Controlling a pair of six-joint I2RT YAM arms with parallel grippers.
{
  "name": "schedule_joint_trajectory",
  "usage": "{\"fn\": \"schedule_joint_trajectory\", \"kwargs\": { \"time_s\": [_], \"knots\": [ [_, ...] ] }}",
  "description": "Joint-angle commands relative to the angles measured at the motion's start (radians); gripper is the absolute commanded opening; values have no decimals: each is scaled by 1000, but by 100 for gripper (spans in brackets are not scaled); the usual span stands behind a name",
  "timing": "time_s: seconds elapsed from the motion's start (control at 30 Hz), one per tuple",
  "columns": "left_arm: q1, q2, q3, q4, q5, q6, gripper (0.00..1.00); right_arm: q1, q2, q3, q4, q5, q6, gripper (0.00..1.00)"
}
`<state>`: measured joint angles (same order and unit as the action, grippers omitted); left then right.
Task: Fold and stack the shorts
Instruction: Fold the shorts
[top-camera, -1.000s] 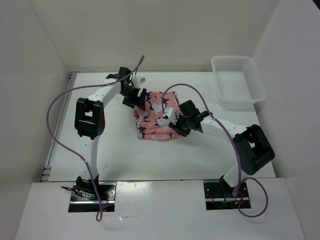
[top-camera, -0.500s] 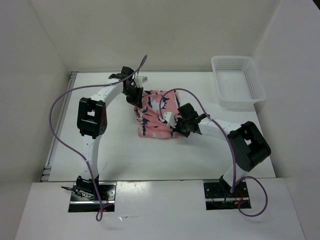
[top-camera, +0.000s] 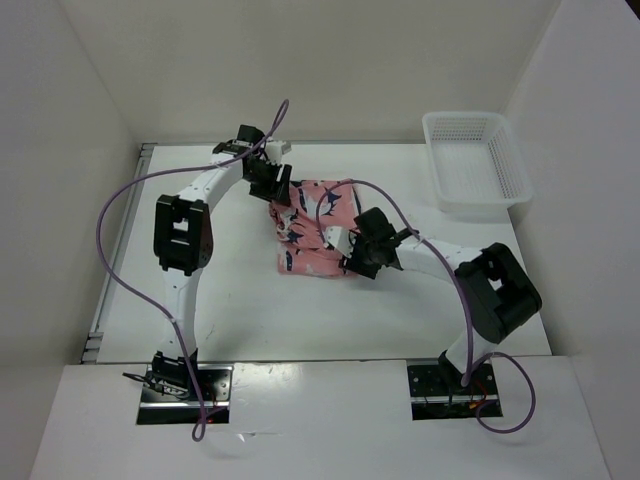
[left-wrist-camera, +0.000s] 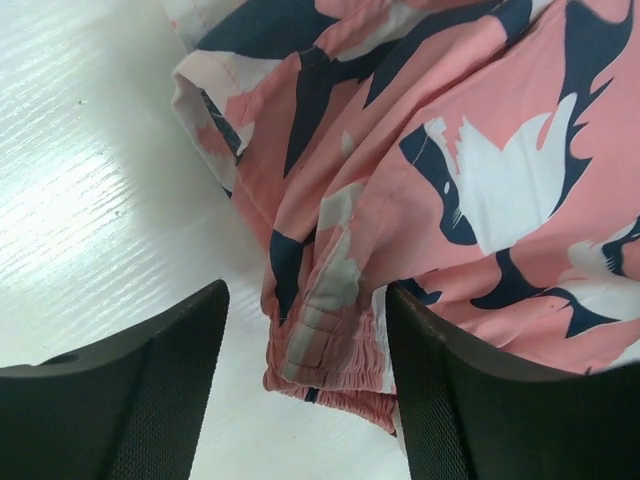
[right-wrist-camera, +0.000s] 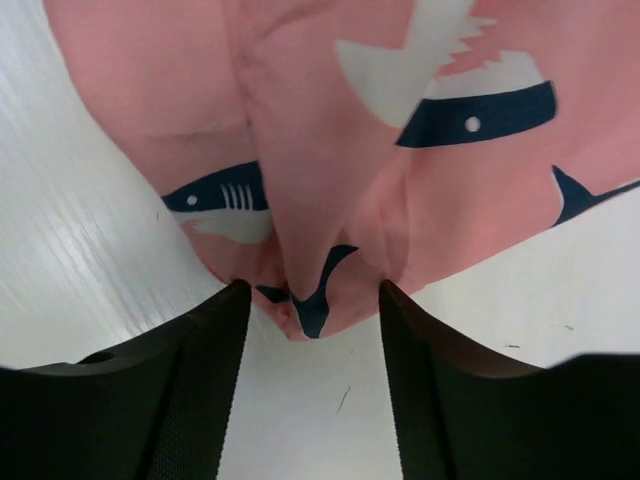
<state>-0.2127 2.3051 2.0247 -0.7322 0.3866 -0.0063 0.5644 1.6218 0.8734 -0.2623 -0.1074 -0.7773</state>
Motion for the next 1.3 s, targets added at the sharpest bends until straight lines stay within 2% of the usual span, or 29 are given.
{"fn": "schedule_joint_trajectory", "kwargs": {
  "time_s": [0.0, 0.2, 0.33, 0.53, 0.67, 0.83, 0.93, 0.97, 1.03, 1.1, 1.13, 1.17, 1.23, 1.27],
  "knots": [
    [-5, -62, -12, 10, 9, 6, 78, 8, -57, 99, -11, -8, 57, 62],
    [-5, -272, -64, 53, 28, 6, 85, -12, -117, 266, -74, -173, 220, 63],
    [-27, -309, -133, -18, 40, 6, 85, -102, -80, 372, -31, -255, 445, 66],
    [-57, -309, -294, -16, 74, 6, 83, -248, 217, 579, 81, -196, 697, 64],
    [-79, -279, -334, 2, 84, 6, 83, -279, 448, 740, 97, -157, 763, 64],
    [-90, -260, -356, 31, 94, 6, 83, -288, 592, 920, 97, -127, 816, 64],
    [-90, -260, -356, 31, 123, 6, 81, -288, 639, 951, 97, -127, 843, 64],
    [-90, -250, -365, 31, 142, 6, 79, -288, 648, 951, 97, -138, 857, 64],
    [-90, -240, -376, 31, 143, 6, 64, -288, 662, 951, 97, -138, 866, 64],
    [-99, -230, -396, 31, 143, 6, 48, -288, 671, 937, 97, -138, 877, 59],
    [-99, -230, -396, 22, 143, 6, 37, -288, 671, 925, 97, -129, 891, 55],
    [-99, -230, -405, 22, 143, 6, 34, -288, 671, 924, 97, -108, 891, 47],
    [-99, -230, -417, -9, 143, 6, 28, -288, 681, 914, 106, -80, 932, 36],
    [-99, -230, -432, -18, 143, 6, 24, -288, 681, 903, 106, -52, 946, 26]
  ]
}}
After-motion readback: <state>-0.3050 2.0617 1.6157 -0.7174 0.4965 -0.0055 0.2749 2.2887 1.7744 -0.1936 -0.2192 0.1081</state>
